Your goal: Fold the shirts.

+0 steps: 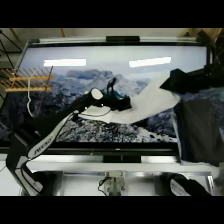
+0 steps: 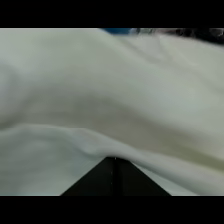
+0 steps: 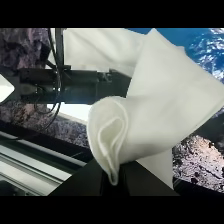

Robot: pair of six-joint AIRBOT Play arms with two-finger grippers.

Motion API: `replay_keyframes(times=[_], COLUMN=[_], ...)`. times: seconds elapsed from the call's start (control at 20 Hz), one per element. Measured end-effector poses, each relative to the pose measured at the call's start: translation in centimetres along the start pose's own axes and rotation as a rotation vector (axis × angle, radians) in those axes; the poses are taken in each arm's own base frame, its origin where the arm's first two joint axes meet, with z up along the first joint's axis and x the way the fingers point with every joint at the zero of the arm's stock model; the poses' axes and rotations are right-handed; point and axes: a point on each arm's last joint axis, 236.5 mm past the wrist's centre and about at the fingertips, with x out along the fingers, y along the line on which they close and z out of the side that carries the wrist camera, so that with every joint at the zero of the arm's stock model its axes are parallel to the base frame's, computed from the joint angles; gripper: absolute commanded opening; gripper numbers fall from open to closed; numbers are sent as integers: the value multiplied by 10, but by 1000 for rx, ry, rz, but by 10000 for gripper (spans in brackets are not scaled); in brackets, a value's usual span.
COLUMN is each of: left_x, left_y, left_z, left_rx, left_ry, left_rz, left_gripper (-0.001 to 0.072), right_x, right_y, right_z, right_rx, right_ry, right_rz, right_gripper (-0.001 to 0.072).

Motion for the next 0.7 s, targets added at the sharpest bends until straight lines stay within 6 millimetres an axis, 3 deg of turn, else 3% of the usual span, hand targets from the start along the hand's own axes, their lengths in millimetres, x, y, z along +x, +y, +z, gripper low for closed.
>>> replay_keyframes(times=[0.1,0.25,0.4,0.5,0.7], left_x=[-13,-70,-169,-253,-384], left_y=[-1,16,37,49,75], left_z=[6,42,97,130,144], left_rx=[26,88,131,130,94], left_ry=[7,-39,-178,-313,-485], left_rz=[-11,35,118,170,272], left_gripper=[34,34,35,35,35], right_x=[-3,13,55,95,187], right_y=[1,-3,9,31,85], right_z=[0,18,35,39,21], right_rx=[11,35,36,13,-25], right_ry=[-11,-38,-25,5,80], right_rz=[-3,22,102,169,271], right_gripper=[65,65,65,66,73])
